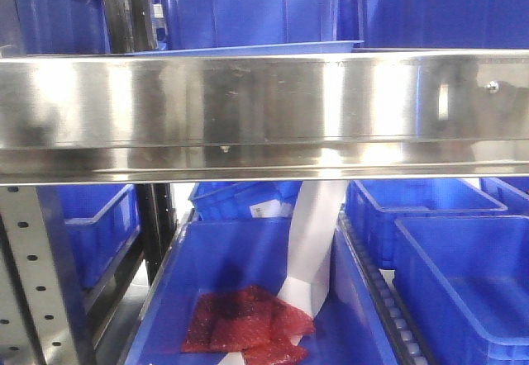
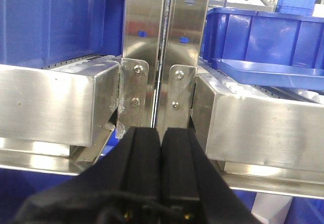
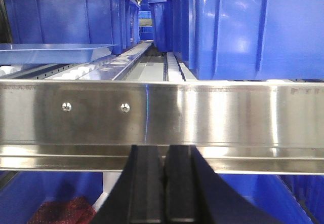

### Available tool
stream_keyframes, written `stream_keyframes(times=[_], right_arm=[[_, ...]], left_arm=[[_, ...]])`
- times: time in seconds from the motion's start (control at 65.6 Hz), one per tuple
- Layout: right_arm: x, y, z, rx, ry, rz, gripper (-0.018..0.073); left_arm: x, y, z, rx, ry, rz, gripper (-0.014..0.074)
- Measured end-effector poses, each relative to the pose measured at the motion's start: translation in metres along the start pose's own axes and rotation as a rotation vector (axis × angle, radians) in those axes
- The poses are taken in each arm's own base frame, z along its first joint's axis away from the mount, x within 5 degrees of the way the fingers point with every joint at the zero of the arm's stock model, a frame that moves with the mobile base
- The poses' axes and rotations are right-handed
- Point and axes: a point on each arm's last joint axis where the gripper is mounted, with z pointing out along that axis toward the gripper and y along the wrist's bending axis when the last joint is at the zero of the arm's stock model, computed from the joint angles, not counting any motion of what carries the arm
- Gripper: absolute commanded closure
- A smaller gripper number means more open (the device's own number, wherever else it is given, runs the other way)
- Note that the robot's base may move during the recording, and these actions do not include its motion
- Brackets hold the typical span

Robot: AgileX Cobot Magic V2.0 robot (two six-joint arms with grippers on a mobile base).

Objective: Grab blue tray and place on right shelf

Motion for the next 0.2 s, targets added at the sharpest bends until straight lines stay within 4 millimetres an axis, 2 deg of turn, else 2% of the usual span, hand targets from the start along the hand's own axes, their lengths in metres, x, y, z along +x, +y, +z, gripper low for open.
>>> stream_keyframes(times=[0.198], right_arm=[[0.0000,0.0000,0.0000,0.000,0.000,0.000,0.0503]], left_arm=[[0.0000,0.0000,0.0000,0.000,0.000,0.000,0.0645]])
